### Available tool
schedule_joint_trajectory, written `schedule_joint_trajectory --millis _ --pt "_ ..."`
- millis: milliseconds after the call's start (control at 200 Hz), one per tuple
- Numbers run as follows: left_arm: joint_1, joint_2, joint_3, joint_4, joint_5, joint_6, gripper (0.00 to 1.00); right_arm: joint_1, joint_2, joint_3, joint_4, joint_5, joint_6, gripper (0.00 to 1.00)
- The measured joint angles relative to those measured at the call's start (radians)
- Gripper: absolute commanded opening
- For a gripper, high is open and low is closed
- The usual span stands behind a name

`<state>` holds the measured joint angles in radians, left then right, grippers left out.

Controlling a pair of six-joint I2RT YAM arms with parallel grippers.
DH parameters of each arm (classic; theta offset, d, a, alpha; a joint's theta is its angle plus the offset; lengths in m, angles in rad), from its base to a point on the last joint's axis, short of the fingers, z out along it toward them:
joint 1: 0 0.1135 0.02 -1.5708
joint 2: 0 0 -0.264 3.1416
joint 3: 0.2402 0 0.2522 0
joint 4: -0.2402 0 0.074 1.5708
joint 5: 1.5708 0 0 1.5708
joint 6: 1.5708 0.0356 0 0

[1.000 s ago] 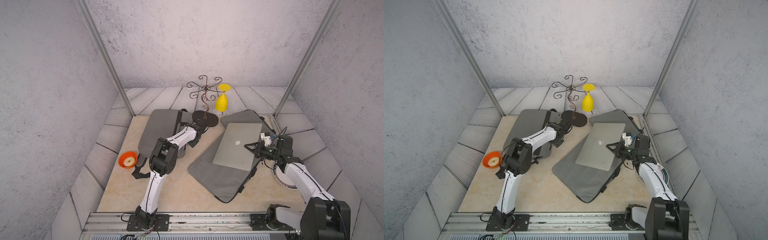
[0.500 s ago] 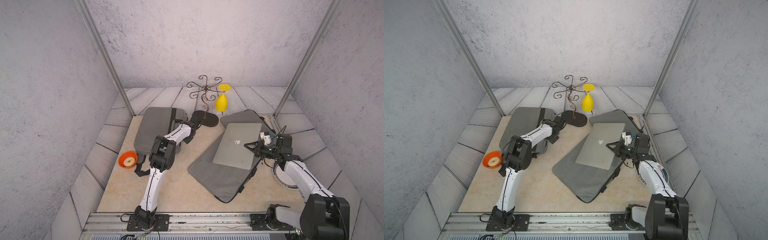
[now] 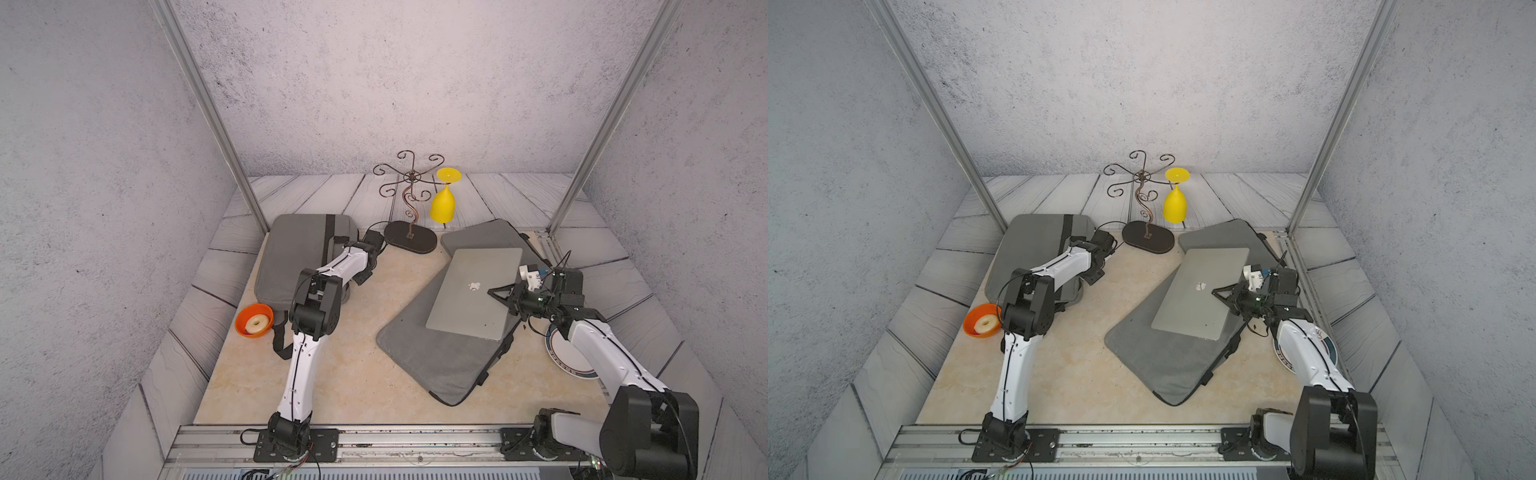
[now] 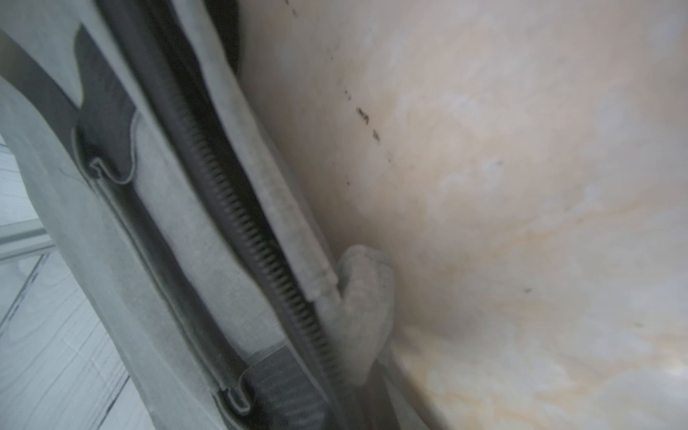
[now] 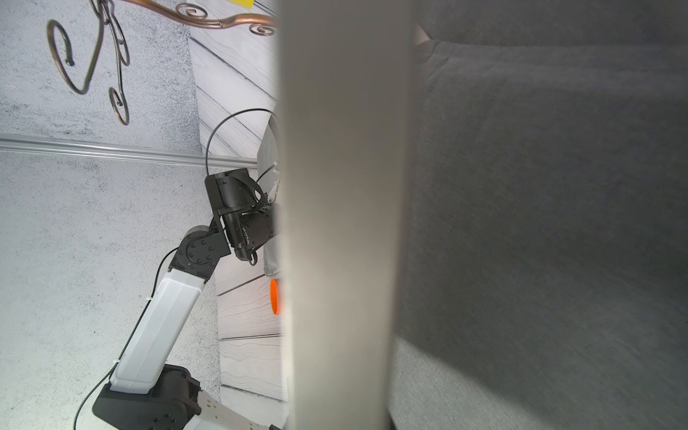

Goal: Open the zippered laptop bag and take out the laptop
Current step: Move the zippered laptop bag to the corner of the board.

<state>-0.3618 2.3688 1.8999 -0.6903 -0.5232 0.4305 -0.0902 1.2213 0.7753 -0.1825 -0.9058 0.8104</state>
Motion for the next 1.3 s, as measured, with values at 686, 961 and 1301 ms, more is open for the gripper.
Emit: schedule_joint_trajectory --millis 686,961,1301 --pt "0.058 -0.035 -0.07 0.069 0.034 0.148 0.0 0.022 0.004 0.003 -0.002 0.0 -0.005 0.0" --pt "0.058 -0.051 -0.102 0.093 0.026 0.149 0.13 0.064 0.011 0.005 0.011 -0.002 -0.006 0.0" --pt "0.047 -0.102 -0.106 -0.026 0.06 0.036 0.41 0.129 0.011 0.003 0.083 -0.031 0.01 0.0"
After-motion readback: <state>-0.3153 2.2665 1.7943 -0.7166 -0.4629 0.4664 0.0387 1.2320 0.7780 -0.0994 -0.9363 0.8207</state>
